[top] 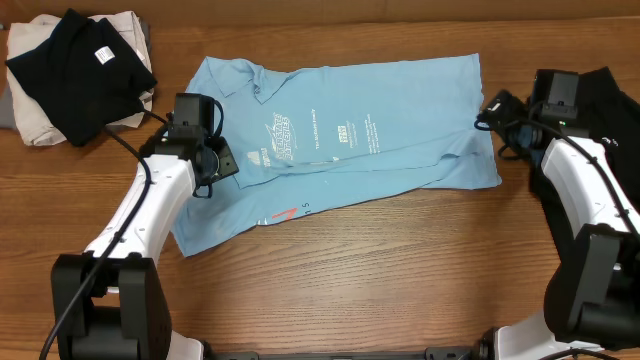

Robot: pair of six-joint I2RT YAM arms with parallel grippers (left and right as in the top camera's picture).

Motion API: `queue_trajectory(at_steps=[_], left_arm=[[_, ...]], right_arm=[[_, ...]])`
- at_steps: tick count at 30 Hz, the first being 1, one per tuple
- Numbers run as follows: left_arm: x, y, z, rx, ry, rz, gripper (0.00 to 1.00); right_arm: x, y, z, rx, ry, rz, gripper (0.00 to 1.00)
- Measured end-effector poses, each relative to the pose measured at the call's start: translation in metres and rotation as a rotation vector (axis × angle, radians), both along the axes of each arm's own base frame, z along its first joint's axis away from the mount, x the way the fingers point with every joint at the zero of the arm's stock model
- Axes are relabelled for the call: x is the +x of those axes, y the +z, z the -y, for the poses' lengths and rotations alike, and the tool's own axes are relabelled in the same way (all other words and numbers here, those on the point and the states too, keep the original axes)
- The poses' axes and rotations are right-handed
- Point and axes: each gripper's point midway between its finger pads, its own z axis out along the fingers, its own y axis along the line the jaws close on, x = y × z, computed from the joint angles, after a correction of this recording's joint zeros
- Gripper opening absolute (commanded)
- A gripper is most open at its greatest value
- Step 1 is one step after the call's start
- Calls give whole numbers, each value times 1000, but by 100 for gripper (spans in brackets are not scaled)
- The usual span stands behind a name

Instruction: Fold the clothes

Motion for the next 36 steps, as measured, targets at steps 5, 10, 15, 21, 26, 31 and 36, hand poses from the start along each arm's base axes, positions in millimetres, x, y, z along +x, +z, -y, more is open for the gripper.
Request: queue_trajectory(at_steps=[5, 10, 15, 21, 26, 31, 36], left_arm=[[-11, 36, 3, -16, -7, -89, 51], [-22, 59, 18, -88, -55, -134, 26], [-49, 31, 33, -152, -91, -254, 4], [-61, -11, 40, -179, -93, -354, 4], [-61, -33, 39, -181, -85, -407, 4], [-65, -55, 37, -179, -71, -473, 4], [-69, -65, 34, -175, -61, -508, 4]], right_arm=[[-8, 33, 3, 11, 11, -71, 83], [-11, 54, 3, 19, 21, -81, 25], [-21, 31, -7, 43, 44, -148, 4], [-31, -24, -15, 90, 61, -250, 4], [-41, -48, -22, 124, 71, -295, 4], [-44, -67, -25, 131, 77, -278, 4], [-52, -87, -27, 135, 75, -268, 4]])
